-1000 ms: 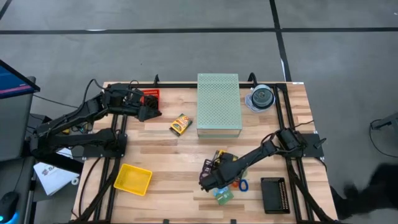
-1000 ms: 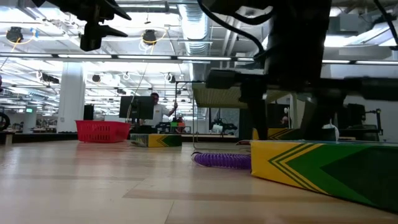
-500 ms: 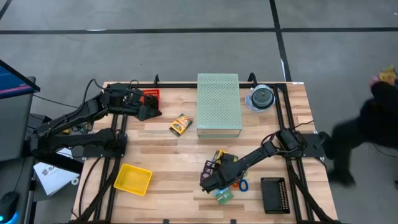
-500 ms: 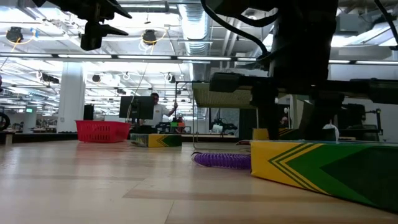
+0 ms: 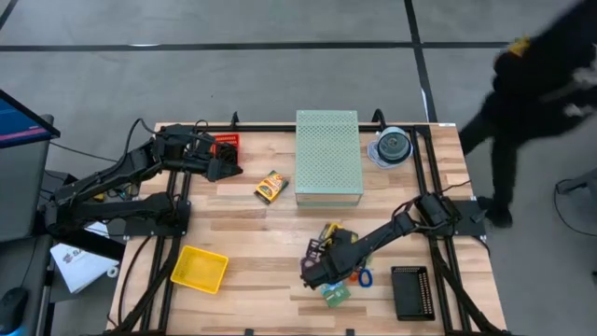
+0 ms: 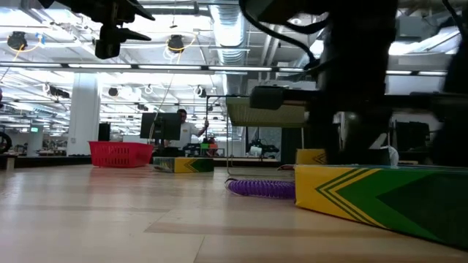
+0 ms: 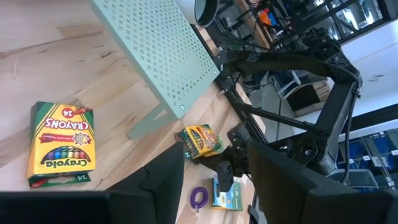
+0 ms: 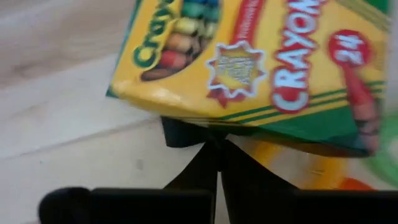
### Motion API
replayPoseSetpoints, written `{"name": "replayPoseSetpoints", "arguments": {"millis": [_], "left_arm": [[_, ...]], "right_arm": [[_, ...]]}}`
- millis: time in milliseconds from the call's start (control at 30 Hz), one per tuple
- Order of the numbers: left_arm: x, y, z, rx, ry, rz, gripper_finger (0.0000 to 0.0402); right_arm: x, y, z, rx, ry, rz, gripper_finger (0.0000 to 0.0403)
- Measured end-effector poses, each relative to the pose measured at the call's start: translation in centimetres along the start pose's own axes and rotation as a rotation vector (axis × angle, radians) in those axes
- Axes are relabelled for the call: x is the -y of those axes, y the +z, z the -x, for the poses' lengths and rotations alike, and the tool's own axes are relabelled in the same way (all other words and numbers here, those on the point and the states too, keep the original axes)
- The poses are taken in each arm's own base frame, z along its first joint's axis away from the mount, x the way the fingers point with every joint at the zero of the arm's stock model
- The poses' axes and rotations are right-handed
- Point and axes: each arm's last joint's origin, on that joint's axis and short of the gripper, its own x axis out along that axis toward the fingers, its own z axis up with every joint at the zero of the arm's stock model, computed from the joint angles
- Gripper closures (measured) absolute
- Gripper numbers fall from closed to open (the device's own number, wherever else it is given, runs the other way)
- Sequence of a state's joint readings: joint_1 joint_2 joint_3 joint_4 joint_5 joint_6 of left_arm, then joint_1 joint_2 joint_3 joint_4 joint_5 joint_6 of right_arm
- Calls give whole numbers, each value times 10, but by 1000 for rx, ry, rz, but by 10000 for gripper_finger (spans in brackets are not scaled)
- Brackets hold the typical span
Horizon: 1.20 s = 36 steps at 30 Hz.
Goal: Pick & Place Office Desk Supplies
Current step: Put the black rubber band into the red bin
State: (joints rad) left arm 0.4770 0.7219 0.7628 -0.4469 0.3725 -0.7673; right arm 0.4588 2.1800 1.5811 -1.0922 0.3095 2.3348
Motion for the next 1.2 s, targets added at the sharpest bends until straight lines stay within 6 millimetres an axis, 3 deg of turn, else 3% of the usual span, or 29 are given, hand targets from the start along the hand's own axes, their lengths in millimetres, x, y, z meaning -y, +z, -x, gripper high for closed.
{"name": "replayPoseSetpoints", "arguments": {"millis": [133,467,867,1033,1200], "left_arm": [[0,0,0,0,0,-1,230],[0,0,0,0,1,-27,230],[2,2,0,23,-16,-40,230],[3,3,0,35,-25,-46,230],[4,2,0,6,-53,-50,230]], "right_arm": [[10,-4,14,19,-60,41,400],[18,-9,70,33,-117,110,402],[45,-32,101,-54,-135,165,403],[38,-27,114,-25,-68,159,403],[19,-16,137,49,154,148,403]]}}
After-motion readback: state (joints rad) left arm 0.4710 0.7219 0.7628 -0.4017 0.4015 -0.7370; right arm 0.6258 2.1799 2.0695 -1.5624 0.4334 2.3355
